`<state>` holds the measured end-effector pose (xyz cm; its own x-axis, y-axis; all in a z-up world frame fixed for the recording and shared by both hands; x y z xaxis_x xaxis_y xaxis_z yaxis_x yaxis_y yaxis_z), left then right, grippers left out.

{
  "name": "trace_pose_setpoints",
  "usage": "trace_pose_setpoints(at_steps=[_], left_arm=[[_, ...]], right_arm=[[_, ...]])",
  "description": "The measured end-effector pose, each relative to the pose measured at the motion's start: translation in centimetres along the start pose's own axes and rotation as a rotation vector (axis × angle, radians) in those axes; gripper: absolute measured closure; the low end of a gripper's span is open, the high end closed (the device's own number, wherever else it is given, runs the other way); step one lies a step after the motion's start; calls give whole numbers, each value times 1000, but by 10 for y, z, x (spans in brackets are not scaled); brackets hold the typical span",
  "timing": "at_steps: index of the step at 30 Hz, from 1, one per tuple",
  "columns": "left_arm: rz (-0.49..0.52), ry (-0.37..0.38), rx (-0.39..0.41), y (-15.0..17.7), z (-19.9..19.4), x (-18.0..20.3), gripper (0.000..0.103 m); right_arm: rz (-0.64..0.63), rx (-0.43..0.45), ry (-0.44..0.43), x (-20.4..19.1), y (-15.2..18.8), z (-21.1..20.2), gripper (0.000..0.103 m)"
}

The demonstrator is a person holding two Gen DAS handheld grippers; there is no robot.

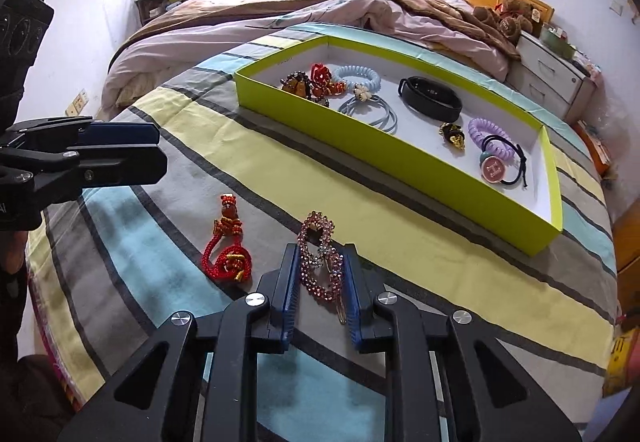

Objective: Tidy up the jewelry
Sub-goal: 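Grasp the red tassel charm with the left gripper while the right grasps the pink rhinestone clip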

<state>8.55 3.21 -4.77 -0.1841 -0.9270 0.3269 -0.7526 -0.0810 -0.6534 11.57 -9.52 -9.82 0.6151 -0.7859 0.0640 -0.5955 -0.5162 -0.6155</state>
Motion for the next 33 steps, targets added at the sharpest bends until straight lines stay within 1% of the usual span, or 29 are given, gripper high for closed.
trace_pose_setpoints(at_steps=[7, 10, 11, 13, 15, 18, 20, 22, 27, 29, 30, 33], left_arm=[[13, 3, -29, 4, 12, 11, 52], [29, 22, -49, 6, 21, 23, 52], [33, 18, -54, 6, 24, 27, 52], [50, -21, -64, 7, 31, 32, 52], [55, -18, -82, 8, 38, 37, 52], [31, -60, -76, 8, 41, 34, 52], [22, -58, -79, 8, 43, 33, 52], [34, -79, -98, 9, 47, 32, 52], [46, -109, -99, 9, 51, 34, 54], [57, -123, -98, 9, 52, 36, 61], [59, -122, -98, 9, 52, 36, 63], [64, -113, -102, 9, 52, 40, 72]], right_arm=[[80, 41, 0, 13, 2, -12, 83], [122, 60, 1, 20, 4, -20, 83], [133, 69, -3, 21, 5, -23, 83], [155, 81, -6, 23, 8, -29, 83], [170, 91, -4, 25, 11, -34, 83], [190, 104, -10, 28, 14, -40, 83], [199, 110, -13, 28, 16, -42, 83], [203, 117, -13, 28, 18, -44, 83], [213, 130, -13, 29, 20, -47, 83], [211, 131, -13, 29, 20, -47, 83], [210, 133, -15, 29, 20, -47, 83], [212, 137, -15, 29, 21, -49, 83]])
Point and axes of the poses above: each gripper's, at about its wrist camera, not at the fingertips, and z roughly the way its jaws point, x to its right, y to its underside, the point moved 5 cm from there along z, roughly the way its jaws point, and after that the axes turned 3 degrees about y, right-handed, at the moved point
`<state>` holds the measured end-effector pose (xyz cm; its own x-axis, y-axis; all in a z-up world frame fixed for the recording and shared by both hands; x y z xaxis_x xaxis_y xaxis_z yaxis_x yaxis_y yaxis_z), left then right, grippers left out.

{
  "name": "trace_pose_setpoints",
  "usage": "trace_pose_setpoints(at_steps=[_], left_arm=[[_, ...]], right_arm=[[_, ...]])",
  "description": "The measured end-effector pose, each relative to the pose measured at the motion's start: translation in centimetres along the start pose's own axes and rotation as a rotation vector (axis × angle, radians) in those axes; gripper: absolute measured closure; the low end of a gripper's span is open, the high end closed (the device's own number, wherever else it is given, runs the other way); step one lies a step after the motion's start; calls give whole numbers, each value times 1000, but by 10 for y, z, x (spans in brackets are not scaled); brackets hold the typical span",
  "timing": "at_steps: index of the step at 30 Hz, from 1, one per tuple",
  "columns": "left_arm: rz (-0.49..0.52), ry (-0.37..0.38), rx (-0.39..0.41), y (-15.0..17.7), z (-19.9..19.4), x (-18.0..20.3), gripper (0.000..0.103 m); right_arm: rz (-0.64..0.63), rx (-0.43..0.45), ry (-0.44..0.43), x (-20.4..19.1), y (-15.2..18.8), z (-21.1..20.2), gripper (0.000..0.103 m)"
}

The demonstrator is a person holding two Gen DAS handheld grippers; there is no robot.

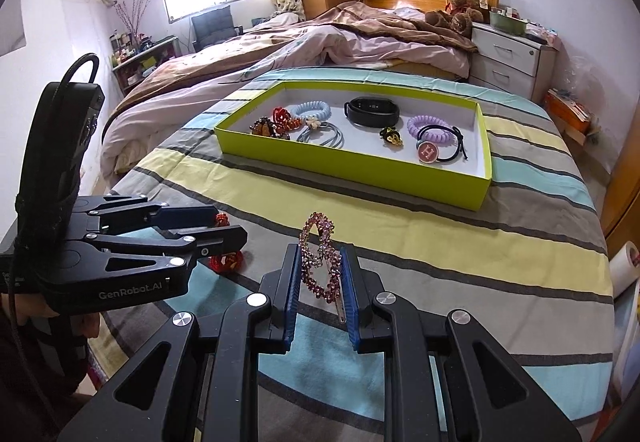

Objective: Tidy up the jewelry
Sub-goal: 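Grasp the red tassel charm with the left gripper while the right grasps the pink rhinestone clip, then carry the red tassel charm and pink rhinestone clip into the box and release both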

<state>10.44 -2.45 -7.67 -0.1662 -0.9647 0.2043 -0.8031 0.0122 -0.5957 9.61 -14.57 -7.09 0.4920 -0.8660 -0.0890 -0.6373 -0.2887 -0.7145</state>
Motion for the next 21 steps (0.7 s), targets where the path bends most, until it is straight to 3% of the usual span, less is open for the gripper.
trace_pose_setpoints(at_steps=[6, 21], left_arm=[[9, 22, 0, 3, -1, 5, 87], [25, 39, 31, 0, -12, 9, 88]], right_arm=[[10, 3, 2, 2, 0, -1, 83], [21, 8, 7, 3, 0, -3, 83]])
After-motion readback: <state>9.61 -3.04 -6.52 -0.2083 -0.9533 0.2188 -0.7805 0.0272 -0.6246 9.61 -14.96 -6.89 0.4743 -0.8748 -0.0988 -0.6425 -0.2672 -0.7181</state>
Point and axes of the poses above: each gripper's, at about its wrist camera, not at the fingertips, and z roughly the way its jaws point, x to its right, y to its underside, the point moved 5 cm from there along z, roughly the way its jaws point, and after that the axes turned 3 degrees about y, right-handed, at the moved point
